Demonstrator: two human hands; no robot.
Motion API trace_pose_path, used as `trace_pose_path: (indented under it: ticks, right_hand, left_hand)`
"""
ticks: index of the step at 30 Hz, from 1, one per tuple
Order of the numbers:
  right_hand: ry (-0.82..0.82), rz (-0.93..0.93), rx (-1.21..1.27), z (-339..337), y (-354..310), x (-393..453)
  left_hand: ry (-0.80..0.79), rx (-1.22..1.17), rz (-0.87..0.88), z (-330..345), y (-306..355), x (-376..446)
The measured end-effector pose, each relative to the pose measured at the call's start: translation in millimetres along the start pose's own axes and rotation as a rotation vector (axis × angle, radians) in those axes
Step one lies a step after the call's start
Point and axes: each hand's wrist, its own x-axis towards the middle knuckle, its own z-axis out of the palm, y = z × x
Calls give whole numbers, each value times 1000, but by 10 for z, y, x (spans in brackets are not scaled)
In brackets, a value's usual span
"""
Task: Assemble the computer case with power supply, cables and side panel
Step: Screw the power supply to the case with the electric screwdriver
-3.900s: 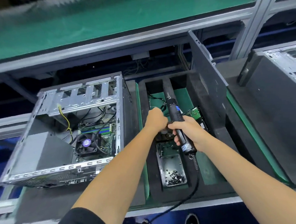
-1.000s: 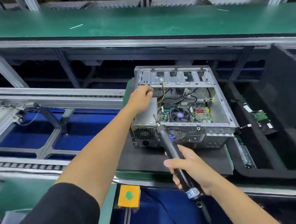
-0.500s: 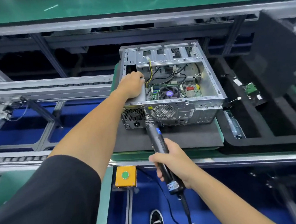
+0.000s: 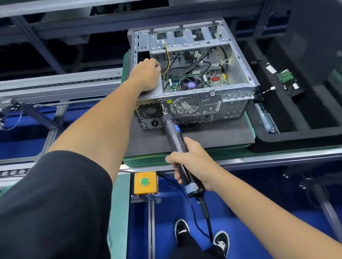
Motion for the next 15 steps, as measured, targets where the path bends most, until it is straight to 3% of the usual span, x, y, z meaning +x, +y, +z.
trace_pose_path:
  ticks: [15]
  right_hand:
    - [20,7,29,32,47,29]
  left_hand:
    - [14,11,1,-4,-3,-4]
